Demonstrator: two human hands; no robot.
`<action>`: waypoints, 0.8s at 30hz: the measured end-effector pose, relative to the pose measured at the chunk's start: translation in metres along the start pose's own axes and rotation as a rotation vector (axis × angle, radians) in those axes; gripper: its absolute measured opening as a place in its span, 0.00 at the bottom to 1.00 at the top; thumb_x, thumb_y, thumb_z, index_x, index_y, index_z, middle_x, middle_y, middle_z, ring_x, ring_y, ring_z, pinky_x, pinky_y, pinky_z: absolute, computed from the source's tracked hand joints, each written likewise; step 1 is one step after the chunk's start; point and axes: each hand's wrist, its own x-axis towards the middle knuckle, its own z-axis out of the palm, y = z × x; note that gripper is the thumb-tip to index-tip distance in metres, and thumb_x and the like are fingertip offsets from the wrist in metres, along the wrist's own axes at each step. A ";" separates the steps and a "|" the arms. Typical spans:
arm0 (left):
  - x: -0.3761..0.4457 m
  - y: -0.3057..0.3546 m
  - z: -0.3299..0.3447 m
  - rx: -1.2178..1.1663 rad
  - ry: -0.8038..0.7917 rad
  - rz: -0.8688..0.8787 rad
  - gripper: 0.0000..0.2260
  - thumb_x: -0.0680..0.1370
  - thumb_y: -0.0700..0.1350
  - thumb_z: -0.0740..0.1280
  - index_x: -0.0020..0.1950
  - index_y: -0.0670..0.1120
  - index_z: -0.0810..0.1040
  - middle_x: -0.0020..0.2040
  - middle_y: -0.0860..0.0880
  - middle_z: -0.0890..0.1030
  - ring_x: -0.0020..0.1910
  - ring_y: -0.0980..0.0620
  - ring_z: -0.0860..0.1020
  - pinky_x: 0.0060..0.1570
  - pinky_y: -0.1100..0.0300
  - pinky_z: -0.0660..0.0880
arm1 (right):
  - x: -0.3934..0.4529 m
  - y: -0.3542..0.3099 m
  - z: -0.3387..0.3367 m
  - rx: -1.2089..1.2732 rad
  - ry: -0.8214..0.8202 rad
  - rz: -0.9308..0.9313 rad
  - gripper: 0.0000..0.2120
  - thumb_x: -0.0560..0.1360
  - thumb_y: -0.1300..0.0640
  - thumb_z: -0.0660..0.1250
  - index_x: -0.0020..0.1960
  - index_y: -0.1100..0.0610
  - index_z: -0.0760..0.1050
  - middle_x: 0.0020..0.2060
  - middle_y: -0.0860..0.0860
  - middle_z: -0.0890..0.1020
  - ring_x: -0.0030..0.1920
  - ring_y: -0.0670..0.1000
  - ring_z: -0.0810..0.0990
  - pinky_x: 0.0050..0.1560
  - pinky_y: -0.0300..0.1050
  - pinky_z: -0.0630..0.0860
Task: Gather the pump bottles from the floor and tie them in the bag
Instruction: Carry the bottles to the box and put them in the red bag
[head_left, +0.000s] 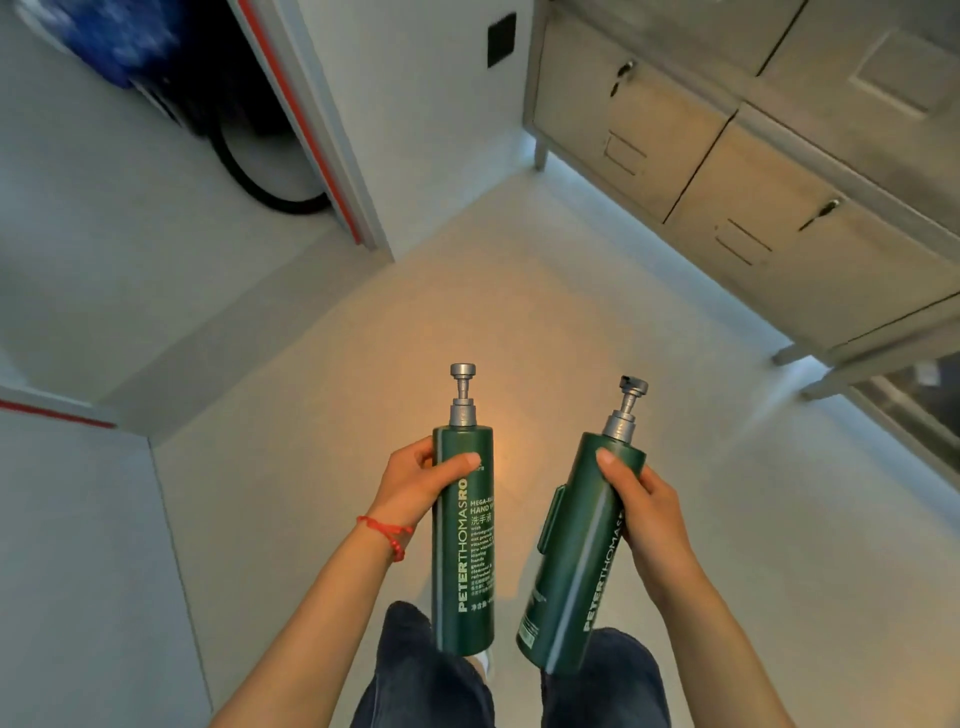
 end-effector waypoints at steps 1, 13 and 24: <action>-0.004 0.007 0.007 0.012 -0.020 0.012 0.07 0.70 0.37 0.70 0.42 0.49 0.78 0.40 0.47 0.81 0.38 0.52 0.79 0.36 0.65 0.78 | -0.007 -0.006 -0.006 0.020 0.019 -0.013 0.23 0.58 0.39 0.70 0.46 0.52 0.78 0.37 0.51 0.84 0.37 0.49 0.83 0.37 0.41 0.78; -0.052 0.067 0.161 0.213 -0.295 0.110 0.07 0.70 0.37 0.71 0.42 0.49 0.79 0.39 0.48 0.82 0.32 0.60 0.81 0.31 0.68 0.77 | -0.075 -0.046 -0.166 0.155 0.269 -0.099 0.25 0.56 0.36 0.70 0.47 0.51 0.78 0.40 0.52 0.84 0.39 0.50 0.83 0.38 0.42 0.77; -0.093 0.083 0.384 0.289 -0.568 0.133 0.07 0.71 0.36 0.69 0.44 0.47 0.79 0.40 0.47 0.81 0.37 0.52 0.80 0.34 0.65 0.78 | -0.143 -0.036 -0.355 0.340 0.591 -0.151 0.19 0.61 0.42 0.70 0.48 0.51 0.77 0.40 0.51 0.84 0.37 0.47 0.83 0.33 0.36 0.76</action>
